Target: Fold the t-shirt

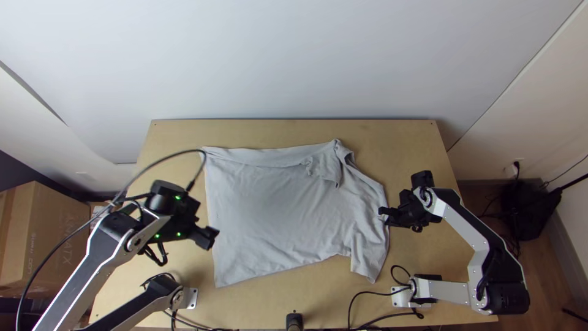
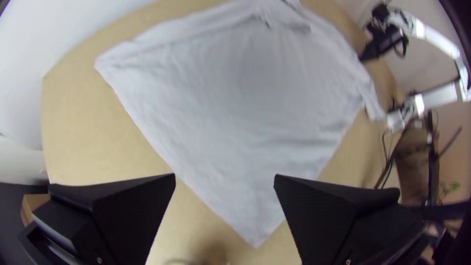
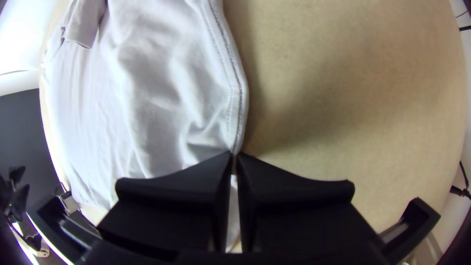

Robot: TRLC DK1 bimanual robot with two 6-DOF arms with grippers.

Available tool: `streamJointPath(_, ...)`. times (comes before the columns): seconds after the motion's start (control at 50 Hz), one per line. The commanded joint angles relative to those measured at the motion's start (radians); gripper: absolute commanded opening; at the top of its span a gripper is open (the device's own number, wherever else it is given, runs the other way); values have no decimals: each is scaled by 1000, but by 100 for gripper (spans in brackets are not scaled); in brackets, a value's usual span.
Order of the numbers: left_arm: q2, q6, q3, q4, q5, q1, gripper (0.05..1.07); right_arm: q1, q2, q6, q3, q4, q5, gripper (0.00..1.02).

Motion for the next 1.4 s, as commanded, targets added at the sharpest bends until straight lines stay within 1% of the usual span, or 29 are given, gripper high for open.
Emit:
streamJointPath(0.0, 13, 53, -70, -52, 3, -65, 102, 5, -45, -3, -14, -18, -6, 2)
streamJointPath(0.08, 33, 56, -124, -70, -8, -120, 102, 8, -63, 0, -15, -28, -6, 2)
streamJointPath(0.14, 49, 85, -171, -101, -25, -157, 102, 9, -74, 2, -15, -36, -6, 2)
streamJointPath(0.18, 58, 88, -196, -87, -65, -177, 101, 9, -83, 2, -14, -39, -6, 2)
streamJointPath(0.3, 101, 96, -236, -62, -131, -224, 101, 12, -108, 4, -14, -41, -6, 2)
streamJointPath(0.42, 133, 110, -257, -58, -137, -275, 101, 12, -131, 4, -14, -41, -6, 2)
streamJointPath(0.46, 144, 113, -259, -61, -135, -299, 96, 12, -134, 5, -14, -41, -6, 2)
streamJointPath(0.54, 179, 113, -254, -68, -121, -353, 94, 12, -139, 7, -14, -41, -6, 2)
streamJointPath(0.58, 191, 121, -251, -68, -109, -387, 87, 12, -142, 7, -15, -42, -6, 2)
streamJointPath(0.74, 242, 108, -291, -71, -95, -507, 87, 8, -145, 4, -5, -57, -6, 2)
streamJointPath(0.86, 291, 101, -320, -68, -106, -562, 87, -8, -145, -4, 5, -65, -4, 2)
streamJointPath(1.14, 452, 49, -319, 8, -109, -626, 87, -9, -146, 2, 15, -73, -6, 2)
streamJointPath(1.3, 495, 49, -314, 56, -104, -638, 86, -8, -146, 4, 15, -74, -6, 2)
streamJointPath(1.32, 498, 49, -313, 59, -103, -638, 86, -8, -146, 4, 15, -74, -6, 2)
streamJointPath(1.38, 510, 46, -311, 67, -91, -638, 74, -6, -149, 5, 18, -79, -6, 2)
